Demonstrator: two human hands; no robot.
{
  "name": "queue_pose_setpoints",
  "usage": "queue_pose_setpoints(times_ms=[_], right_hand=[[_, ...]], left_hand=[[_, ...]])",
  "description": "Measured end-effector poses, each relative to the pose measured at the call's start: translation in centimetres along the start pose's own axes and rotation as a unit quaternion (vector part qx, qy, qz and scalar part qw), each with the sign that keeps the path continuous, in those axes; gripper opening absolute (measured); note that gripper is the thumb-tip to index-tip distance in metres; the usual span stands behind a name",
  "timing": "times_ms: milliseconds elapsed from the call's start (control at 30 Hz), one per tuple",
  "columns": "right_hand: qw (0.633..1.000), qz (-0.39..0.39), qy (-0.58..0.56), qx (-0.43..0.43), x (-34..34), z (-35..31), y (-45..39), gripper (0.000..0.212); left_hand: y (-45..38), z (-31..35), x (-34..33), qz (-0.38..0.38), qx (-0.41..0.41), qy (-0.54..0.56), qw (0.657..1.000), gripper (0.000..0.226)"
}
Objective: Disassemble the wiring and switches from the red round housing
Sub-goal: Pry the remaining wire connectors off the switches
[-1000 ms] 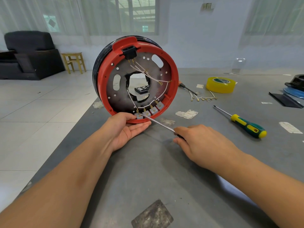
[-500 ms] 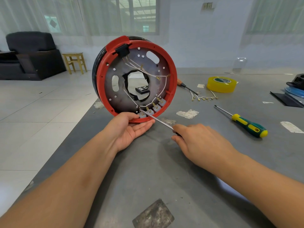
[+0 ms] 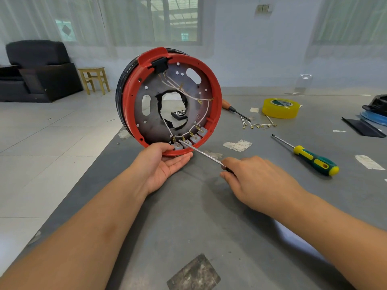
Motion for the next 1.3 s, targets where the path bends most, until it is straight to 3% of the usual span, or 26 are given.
queue_pose_setpoints(times_ms=[367, 1000, 1300], right_hand=[[0.999, 0.038, -0.009, -0.025, 1.3, 2.8, -0.7, 0.031], [0.998, -0.036, 0.029, -0.031, 0.4, 3.7, -1.0, 0.028], [0.999, -0.008, 0.040, -0.022, 0.9, 3.6, -1.0, 0.024]], left_hand=[[0.7, 0.3, -0.4, -0.018, 0.016, -0.048, 0.999, 0.031], [0.3, 0.6, 0.4, -0.009, 0.026, -0.083, 0.996, 0.036], [0.3, 0.9, 0.4, -0.011, 0.016, -0.107, 0.994, 0.032]])
Point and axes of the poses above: each hand's wrist, its own y-axis away from the middle knuckle, its own x-axis out of the back of the hand, z = x × y, the point moved 10 cm from there along -y, towards the middle knuckle, and after that the axes turned 2 degrees about z, right-handed, at the moved point
